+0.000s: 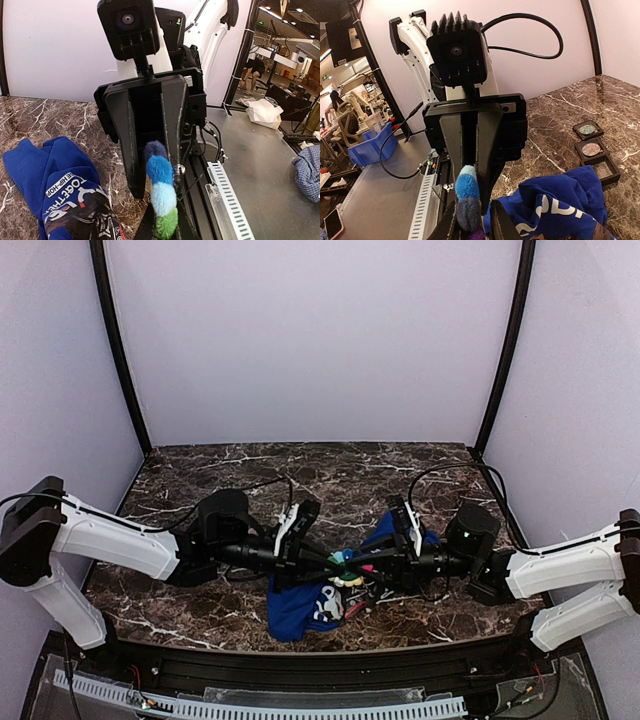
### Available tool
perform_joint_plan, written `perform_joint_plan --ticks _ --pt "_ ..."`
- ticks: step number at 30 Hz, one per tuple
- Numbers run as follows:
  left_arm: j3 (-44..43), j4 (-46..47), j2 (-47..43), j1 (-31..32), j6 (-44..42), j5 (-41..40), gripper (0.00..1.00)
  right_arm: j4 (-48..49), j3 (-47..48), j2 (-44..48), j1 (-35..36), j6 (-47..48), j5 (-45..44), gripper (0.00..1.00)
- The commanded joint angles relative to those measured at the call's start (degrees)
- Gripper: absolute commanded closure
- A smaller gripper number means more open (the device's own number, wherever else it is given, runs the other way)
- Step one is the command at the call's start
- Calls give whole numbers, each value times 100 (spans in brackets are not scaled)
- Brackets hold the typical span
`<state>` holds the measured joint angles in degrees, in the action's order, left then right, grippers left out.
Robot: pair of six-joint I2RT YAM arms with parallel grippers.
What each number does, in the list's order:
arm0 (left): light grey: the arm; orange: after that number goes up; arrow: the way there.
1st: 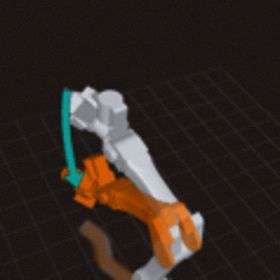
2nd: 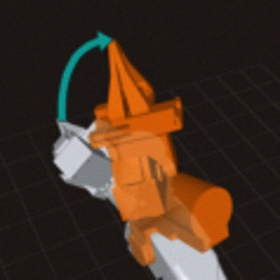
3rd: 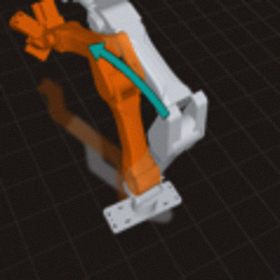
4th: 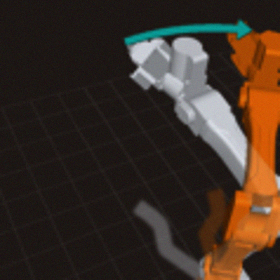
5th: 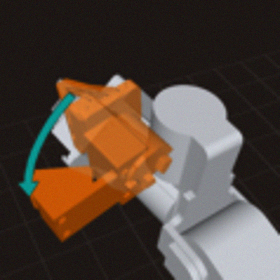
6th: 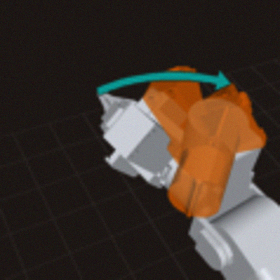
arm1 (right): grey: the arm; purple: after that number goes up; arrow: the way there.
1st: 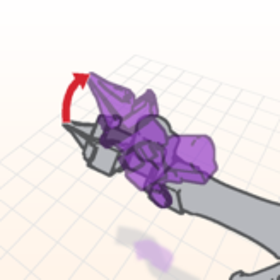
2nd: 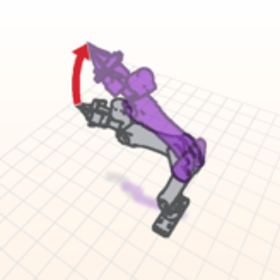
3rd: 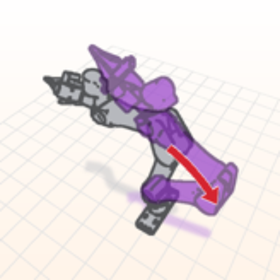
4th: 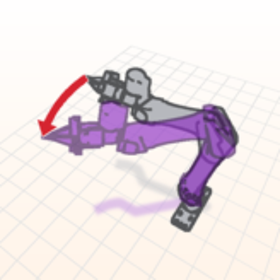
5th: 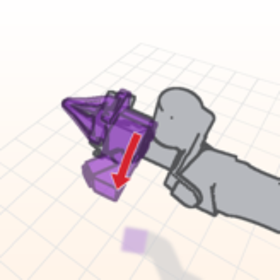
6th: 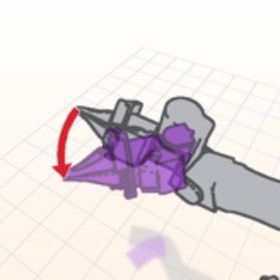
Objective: Remove the brooch from the garment
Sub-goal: Close the brooch onto the crumpled clothing.
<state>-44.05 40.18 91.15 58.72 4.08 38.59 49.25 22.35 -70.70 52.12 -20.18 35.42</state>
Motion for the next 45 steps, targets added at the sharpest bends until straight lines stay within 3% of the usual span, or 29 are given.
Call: perform_joint_plan --ticks 1,9,14,16,17,19,21,23,27,34,45 --pt "-103 -177 50 22 -46 233 99 102 -11 68 -13 36 -62 81" --pt "-104 -182 28 17 -46 220 99 113 -33 65 -9 39 -58 100" --pt "-131 -184 25 17 -55 176 98 176 -74 77 -6 7 -95 100" --pt "-172 -226 25 17 -103 142 87 250 -118 110 -9 -36 -164 100" --pt "-186 -246 32 26 -138 106 74 257 -131 131 -12 -57 -207 100" --pt "-224 -307 52 31 -190 68 58 232 -142 186 -17 -79 -288 100" --pt "-253 -337 74 26 -226 62 47 197 -143 224 -16 -109 -372 100" --pt "-268 -339 84 39 -257 36 39 164 -143 255 -17 -109 -428 100" --pt "-275 -368 83 60 -319 -226 31 161 -136 259 -17 -123 -461 100" --pt "-333 -405 89 119 -372 -794 29 193 -126 249 -17 -156 -479 100" --pt "-426 -346 130 141 -366 -913 34 207 -104 197 -17 -157 -470 100"
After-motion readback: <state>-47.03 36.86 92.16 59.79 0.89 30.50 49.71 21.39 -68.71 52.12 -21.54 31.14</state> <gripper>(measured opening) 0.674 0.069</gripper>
